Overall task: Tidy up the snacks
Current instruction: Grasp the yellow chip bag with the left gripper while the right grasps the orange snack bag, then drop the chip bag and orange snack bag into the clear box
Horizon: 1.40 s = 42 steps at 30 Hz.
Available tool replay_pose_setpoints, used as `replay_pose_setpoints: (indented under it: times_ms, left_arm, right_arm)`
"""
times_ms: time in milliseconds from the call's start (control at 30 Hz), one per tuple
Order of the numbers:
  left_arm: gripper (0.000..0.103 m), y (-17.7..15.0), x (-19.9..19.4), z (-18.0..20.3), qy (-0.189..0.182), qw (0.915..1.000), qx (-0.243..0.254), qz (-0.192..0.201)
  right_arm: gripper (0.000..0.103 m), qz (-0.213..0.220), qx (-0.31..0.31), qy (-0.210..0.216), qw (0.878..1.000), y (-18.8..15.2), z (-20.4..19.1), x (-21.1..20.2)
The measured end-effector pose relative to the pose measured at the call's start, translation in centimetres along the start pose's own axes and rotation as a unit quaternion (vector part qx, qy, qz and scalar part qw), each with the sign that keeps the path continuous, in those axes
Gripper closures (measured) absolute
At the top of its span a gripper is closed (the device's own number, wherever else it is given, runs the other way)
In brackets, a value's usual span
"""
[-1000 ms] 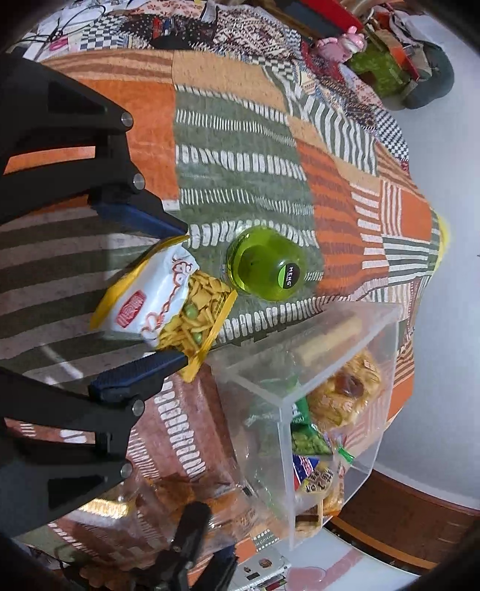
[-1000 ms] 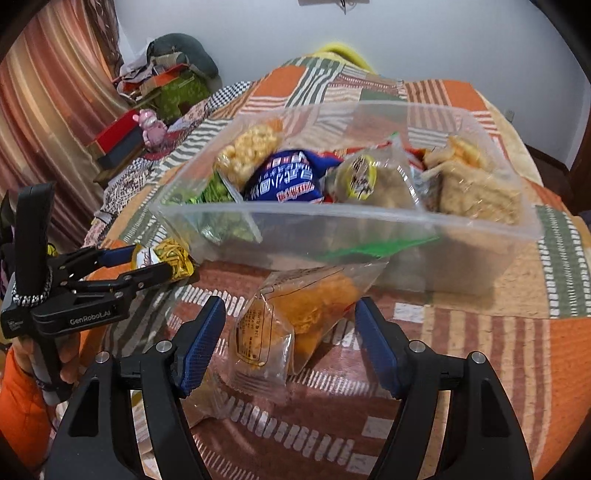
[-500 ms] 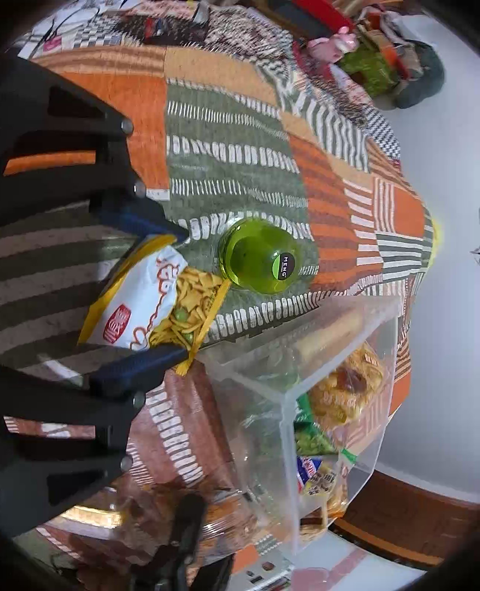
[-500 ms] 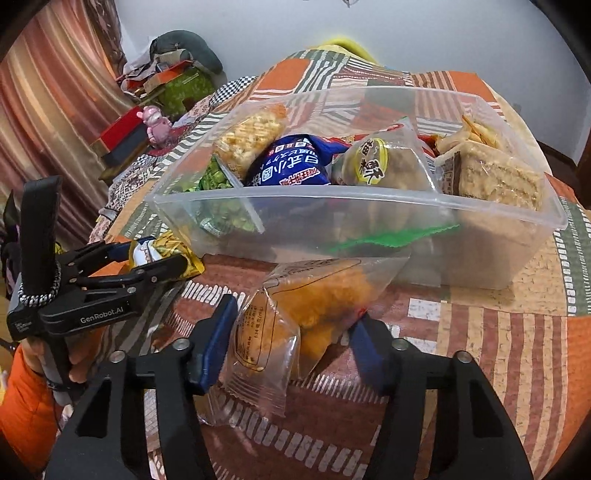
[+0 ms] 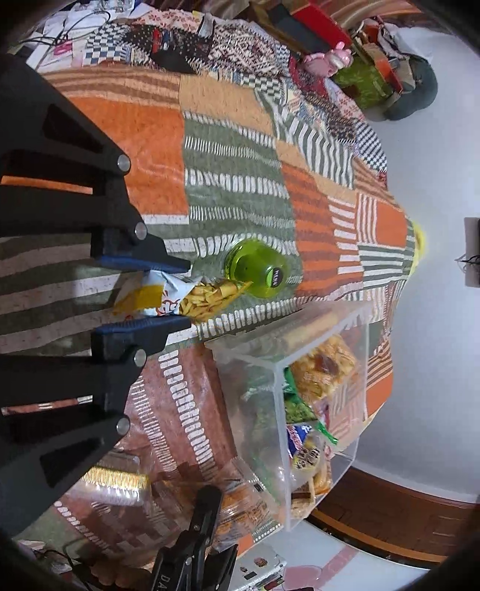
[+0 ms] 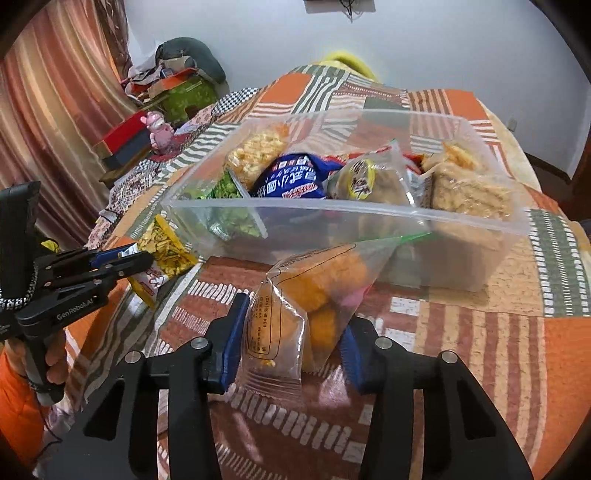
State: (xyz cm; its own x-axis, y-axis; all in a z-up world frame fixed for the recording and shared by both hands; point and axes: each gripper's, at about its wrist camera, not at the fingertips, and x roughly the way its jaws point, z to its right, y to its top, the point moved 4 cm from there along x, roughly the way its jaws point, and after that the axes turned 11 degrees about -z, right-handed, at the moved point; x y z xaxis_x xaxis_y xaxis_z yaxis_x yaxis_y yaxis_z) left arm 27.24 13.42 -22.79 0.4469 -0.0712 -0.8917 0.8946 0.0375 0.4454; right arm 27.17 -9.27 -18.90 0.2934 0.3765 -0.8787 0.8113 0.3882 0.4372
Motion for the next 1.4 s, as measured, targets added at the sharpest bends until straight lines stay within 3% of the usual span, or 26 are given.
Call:
replay_pose_setpoints:
  times_ms: [467,900,1133,1400]
  left_arm:
    - [0.086,1.4,-6.3,1.1,0.014,0.9982,-0.001,0.059]
    - [0.087,7.2,-10.2,5.2,-0.010,0.9913,0.020,0.129]
    - [0.087,10.9,-9.3,7.5,-0.026,0.9891,0.025,0.142]
    - [0.087,15.1,-4.5,9.8,-0.043,0.9917,0.032,0.117]
  right_arm:
    - [0.061,0.059,0.000,-0.016,0.998,0.5,0.8,-5.1]
    - [0.061,0.108,0.005,-0.036,0.994,3.8,2.9,-7.7]
    - [0.061,0.125,-0.002,-0.056,0.991,6.1,3.8,-7.7]
    - [0.061,0.118,0.007,-0.065,0.991,9.1,5.4,-5.4]
